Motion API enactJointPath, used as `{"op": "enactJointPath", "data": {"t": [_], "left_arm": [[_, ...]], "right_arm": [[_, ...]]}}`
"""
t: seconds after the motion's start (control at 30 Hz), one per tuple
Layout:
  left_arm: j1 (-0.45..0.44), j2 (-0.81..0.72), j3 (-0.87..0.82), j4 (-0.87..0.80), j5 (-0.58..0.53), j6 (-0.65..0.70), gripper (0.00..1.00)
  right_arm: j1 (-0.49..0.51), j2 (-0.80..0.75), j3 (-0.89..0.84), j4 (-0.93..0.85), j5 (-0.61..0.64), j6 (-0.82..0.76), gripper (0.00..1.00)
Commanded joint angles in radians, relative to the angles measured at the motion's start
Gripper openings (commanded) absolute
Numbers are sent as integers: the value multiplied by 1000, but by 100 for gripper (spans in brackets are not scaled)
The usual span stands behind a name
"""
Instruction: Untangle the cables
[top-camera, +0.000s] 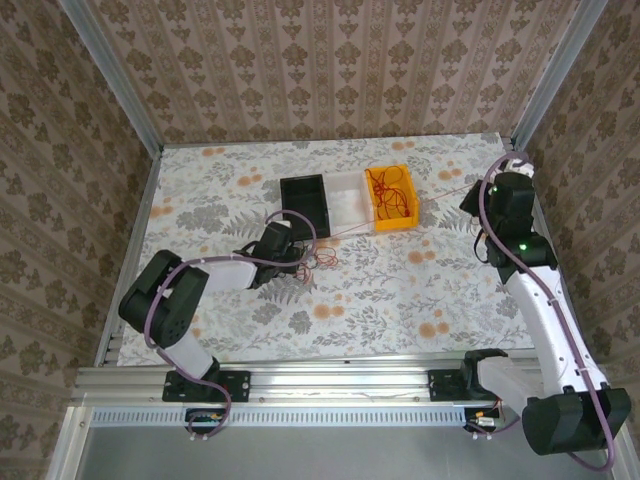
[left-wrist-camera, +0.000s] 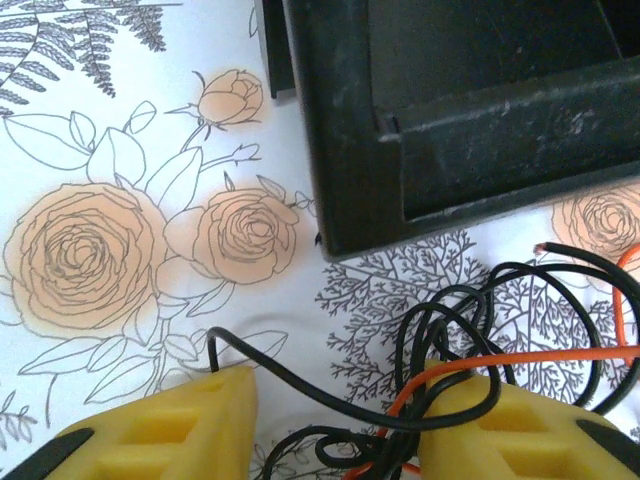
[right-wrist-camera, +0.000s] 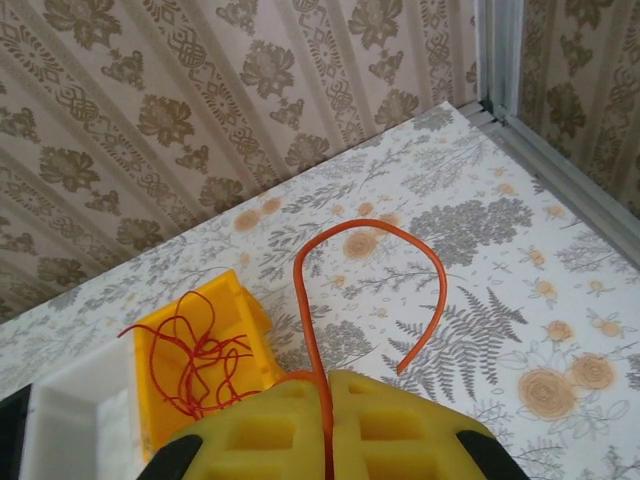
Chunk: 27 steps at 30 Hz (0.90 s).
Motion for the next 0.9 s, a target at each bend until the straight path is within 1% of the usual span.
{"op": "enactJointPath", "data": {"t": [0.0,0.2,0.3,0.4,0.47,0.57,0.63,0.73,0.8,0.87], "left_arm": [[36,-12,-41,-156,-85,-24,48],[51,-97,-71,-194,-118,-67,64],[68,-142,-94,-195,-138,-81,64],[82,-164,-107,-175,-132,-82,64],[84,-161,-103,-166,-130,-87,64],[81,-141,-91,-116,-74,-67,64],[67,-122,-74,-84,-34,-46,63],[27,-87,-48,-21,32,12,62],[-1,-54,-27,5,80,48,61],[-26,-20,3,3,100,85,60]], "right_arm": [[-84,-6,55,62,-11,58,7],[-280,4,63,68,-135,134,7],[-355,10,73,60,-178,142,7],[-375,10,80,55,-206,129,8],[-373,8,72,61,-246,139,8],[-346,0,63,73,-298,127,9],[-305,-15,63,72,-283,98,10],[-217,-31,79,60,-231,40,11],[-136,-30,109,41,-181,-9,11],[-61,-29,141,37,-149,-57,11]]}}
